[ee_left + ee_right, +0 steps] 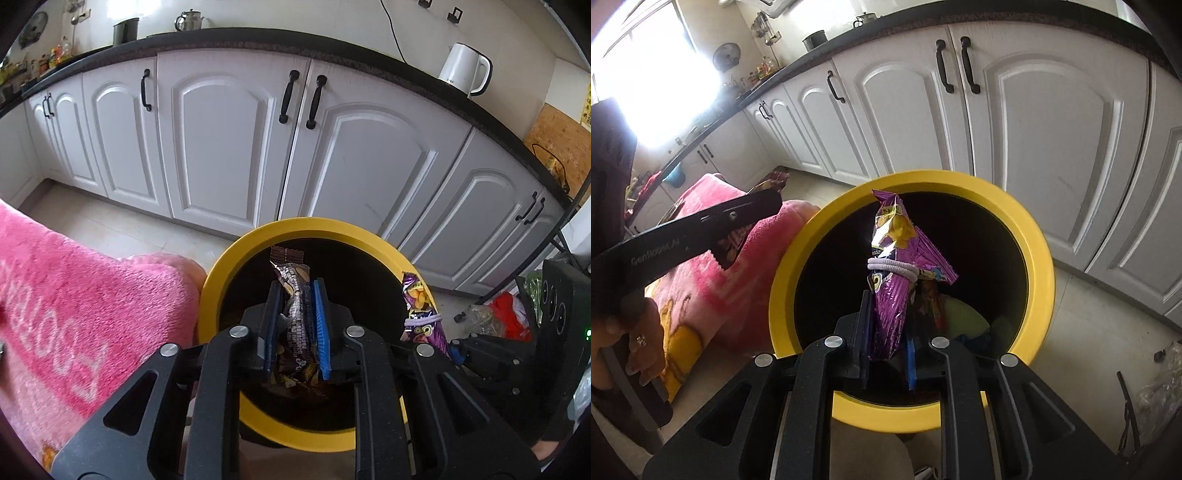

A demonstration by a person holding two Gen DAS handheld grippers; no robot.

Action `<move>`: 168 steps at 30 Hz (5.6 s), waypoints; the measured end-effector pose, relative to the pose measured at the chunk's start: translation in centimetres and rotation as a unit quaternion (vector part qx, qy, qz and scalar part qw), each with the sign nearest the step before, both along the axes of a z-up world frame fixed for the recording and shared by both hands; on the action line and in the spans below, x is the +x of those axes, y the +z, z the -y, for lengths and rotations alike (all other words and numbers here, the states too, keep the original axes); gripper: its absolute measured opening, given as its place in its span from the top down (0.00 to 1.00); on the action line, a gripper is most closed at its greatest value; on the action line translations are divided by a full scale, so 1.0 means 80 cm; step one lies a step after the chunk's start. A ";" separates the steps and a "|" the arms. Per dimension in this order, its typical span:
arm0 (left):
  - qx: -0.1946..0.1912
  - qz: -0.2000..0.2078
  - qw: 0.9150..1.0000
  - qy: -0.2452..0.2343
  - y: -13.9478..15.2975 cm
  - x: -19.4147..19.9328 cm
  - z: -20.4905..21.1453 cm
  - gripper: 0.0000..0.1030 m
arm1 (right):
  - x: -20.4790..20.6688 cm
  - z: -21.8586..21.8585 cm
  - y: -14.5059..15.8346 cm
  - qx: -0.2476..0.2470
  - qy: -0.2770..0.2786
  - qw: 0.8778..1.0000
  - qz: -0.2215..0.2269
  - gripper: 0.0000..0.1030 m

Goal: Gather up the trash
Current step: 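Open both grippers to drop the chocolate bar and purple wrapper into the bin, then move both open grippers back to the table toward the last two wrappers, then grasp the green pea snack bag with the left gripper while the right grasps the red wrapper, then carry the green bag in the left gripper over the bin while the right carries the red wrapper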

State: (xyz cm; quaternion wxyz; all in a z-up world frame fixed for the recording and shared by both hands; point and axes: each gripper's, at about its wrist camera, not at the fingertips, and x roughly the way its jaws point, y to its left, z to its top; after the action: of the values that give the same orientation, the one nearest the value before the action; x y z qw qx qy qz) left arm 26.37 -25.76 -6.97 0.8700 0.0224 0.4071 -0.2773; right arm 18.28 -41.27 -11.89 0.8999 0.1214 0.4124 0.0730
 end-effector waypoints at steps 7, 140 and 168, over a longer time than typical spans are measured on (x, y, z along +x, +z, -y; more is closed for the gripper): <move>-0.006 -0.011 1.000 0.011 -0.003 0.012 0.001 0.68 | 0.000 0.007 -0.004 0.004 -0.014 1.000 -0.005 0.69; -0.053 -0.011 0.963 0.265 -0.013 -0.029 -0.384 0.98 | 0.134 -0.324 0.026 -0.033 0.243 0.970 0.006 0.95; -0.048 0.072 0.985 0.151 0.069 -0.068 -0.220 0.98 | 0.030 -0.144 0.111 -0.047 0.113 0.989 0.088 0.95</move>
State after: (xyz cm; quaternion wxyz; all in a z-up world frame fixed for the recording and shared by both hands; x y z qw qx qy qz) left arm 20.91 -8.12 -1.45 0.9291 -0.0608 0.3281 -0.1592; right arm 20.71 -29.73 -3.03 0.9233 0.0250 0.3458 0.1652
